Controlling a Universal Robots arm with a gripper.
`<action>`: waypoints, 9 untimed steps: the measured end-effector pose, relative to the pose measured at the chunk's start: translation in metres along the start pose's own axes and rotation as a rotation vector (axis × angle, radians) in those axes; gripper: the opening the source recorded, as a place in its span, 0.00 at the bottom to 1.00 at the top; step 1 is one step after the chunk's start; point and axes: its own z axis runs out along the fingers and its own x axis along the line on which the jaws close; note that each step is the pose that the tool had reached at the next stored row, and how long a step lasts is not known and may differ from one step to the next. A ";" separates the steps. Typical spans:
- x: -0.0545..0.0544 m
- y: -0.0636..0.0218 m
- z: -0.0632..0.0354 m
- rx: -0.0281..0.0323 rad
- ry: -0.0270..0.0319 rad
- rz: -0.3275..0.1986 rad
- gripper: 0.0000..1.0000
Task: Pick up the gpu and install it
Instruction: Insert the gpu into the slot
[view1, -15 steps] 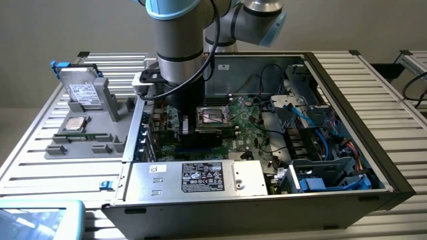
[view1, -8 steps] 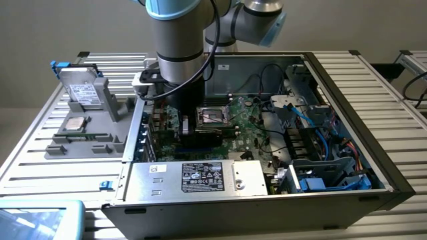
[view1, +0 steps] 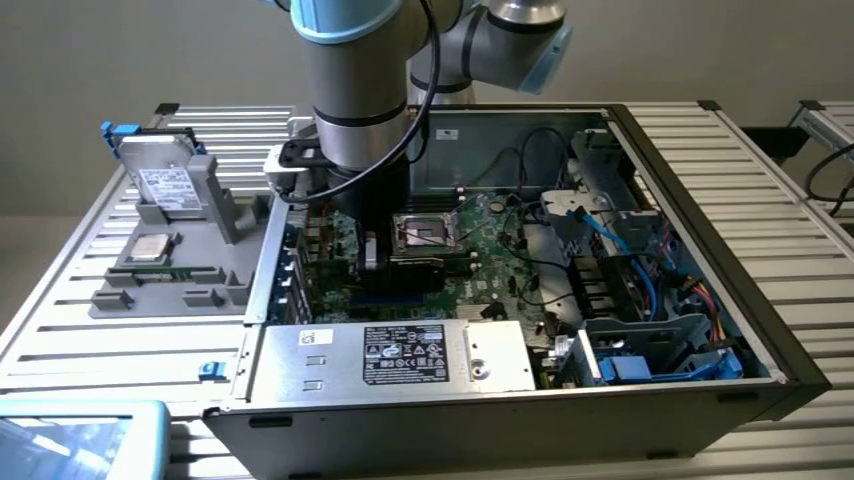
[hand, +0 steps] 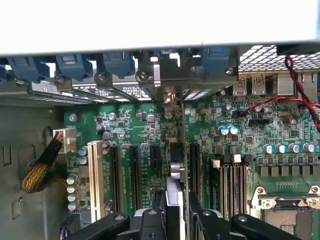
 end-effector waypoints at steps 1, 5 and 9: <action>0.000 0.0000 0.0000 -0.0003 0.0000 0.000 0.29; 0.001 -0.0001 0.0000 -0.0014 -0.0005 -0.001 0.29; 0.002 -0.0001 0.0001 -0.0017 -0.0035 -0.001 0.29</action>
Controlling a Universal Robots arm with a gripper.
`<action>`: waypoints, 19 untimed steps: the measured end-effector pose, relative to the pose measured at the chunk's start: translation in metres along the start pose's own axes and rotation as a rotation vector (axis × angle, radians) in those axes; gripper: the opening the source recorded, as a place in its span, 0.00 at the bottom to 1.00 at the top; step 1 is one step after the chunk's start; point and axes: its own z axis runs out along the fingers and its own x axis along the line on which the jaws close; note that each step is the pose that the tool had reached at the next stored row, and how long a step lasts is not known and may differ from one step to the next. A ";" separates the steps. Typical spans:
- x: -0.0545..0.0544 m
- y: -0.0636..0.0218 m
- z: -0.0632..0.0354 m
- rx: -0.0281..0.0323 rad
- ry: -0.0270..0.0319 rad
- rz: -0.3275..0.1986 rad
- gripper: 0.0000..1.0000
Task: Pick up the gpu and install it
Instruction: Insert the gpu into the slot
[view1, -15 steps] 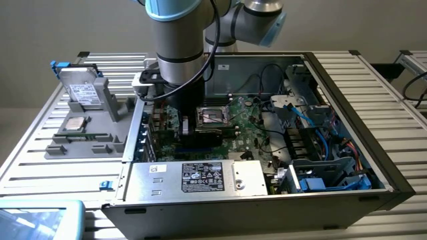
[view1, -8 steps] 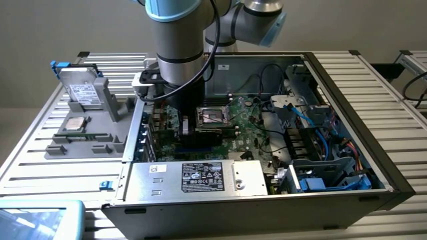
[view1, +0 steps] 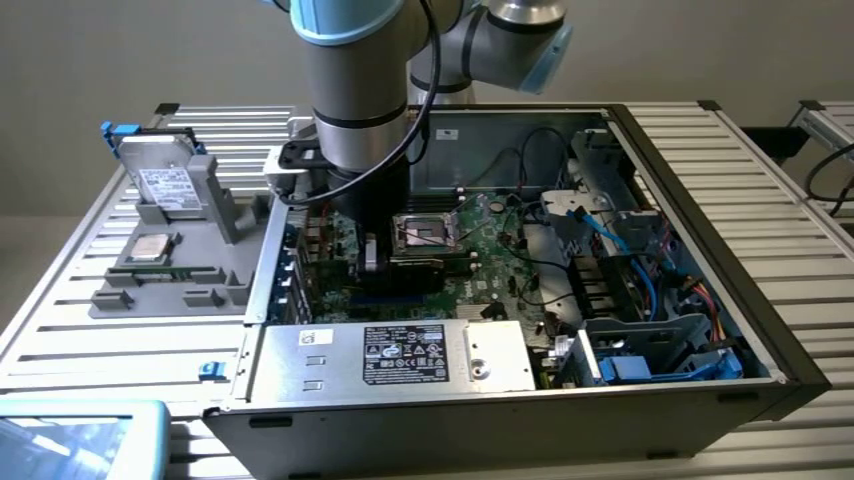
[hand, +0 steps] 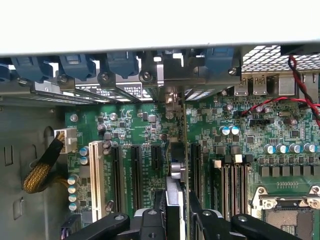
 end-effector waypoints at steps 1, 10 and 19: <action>0.000 0.0000 0.0000 -0.0001 -0.0005 0.000 0.29; 0.001 0.0005 0.0000 0.0003 -0.0115 0.000 0.29; 0.002 -0.0003 -0.0043 -0.0064 -0.0082 0.009 0.29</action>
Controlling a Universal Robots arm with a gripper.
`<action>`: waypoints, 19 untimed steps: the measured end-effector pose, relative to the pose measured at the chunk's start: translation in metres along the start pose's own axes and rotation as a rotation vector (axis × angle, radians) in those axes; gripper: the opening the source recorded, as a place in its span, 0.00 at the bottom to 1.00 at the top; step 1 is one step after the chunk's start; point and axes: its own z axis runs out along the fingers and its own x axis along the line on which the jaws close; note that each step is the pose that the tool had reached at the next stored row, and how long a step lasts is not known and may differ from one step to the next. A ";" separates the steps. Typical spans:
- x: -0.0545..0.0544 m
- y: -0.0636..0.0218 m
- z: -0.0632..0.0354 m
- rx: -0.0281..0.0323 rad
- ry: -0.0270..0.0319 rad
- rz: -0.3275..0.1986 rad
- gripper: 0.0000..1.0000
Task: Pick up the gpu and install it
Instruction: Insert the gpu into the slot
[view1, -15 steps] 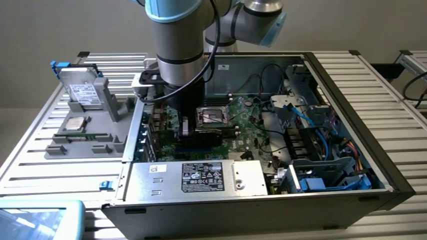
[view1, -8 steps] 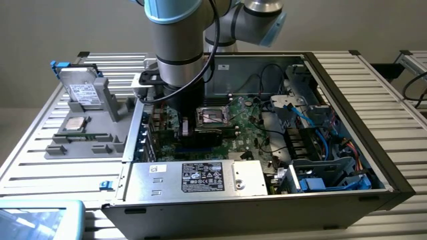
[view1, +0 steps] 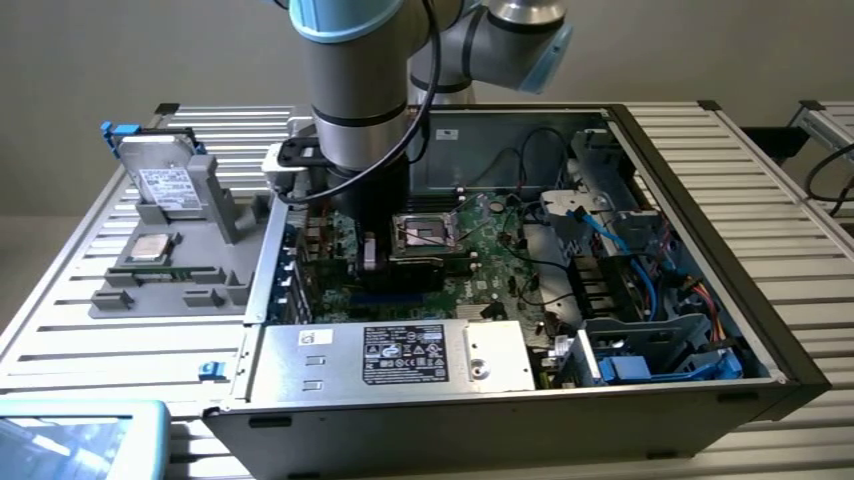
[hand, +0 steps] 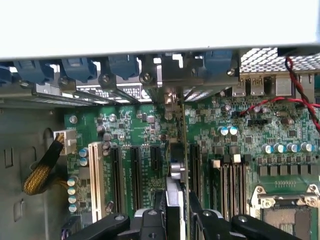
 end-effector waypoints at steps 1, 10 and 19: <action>0.000 -0.0002 -0.0005 -0.0036 -0.0007 0.001 0.29; -0.001 -0.0125 -0.0203 -0.0084 -0.0005 0.007 0.29; 0.001 -0.0242 -0.0225 -0.0079 0.0052 0.006 0.29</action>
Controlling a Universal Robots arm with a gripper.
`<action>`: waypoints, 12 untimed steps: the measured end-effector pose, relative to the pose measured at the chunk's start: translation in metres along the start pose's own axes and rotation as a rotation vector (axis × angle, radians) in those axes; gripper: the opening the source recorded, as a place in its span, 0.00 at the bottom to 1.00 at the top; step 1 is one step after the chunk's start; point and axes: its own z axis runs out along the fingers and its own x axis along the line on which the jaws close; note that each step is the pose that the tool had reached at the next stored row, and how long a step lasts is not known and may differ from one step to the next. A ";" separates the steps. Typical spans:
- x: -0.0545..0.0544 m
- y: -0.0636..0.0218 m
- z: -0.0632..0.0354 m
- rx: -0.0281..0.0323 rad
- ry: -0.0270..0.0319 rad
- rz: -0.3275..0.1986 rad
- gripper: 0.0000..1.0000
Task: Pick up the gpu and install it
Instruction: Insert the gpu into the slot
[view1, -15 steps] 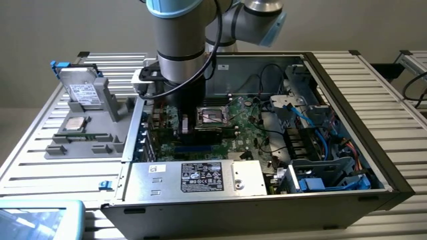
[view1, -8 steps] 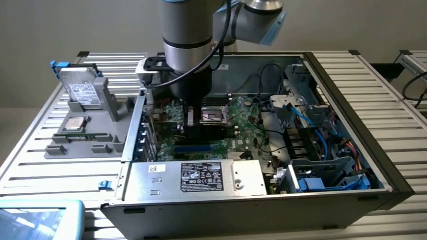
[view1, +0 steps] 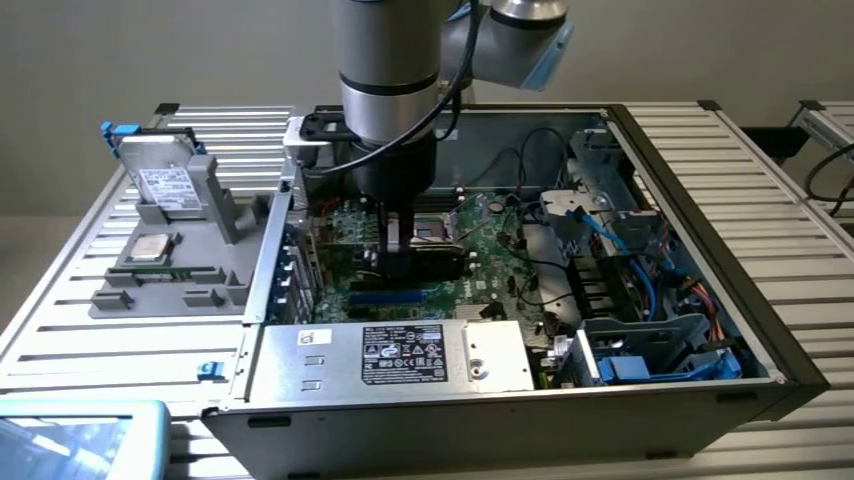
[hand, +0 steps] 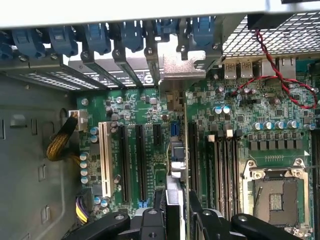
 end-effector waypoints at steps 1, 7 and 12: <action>0.002 -0.0003 0.0000 0.0000 -0.0017 0.000 0.29; 0.004 -0.0005 0.0006 -0.0037 -0.0060 0.000 0.29; 0.005 0.0002 0.0029 -0.0042 -0.0137 -0.003 0.29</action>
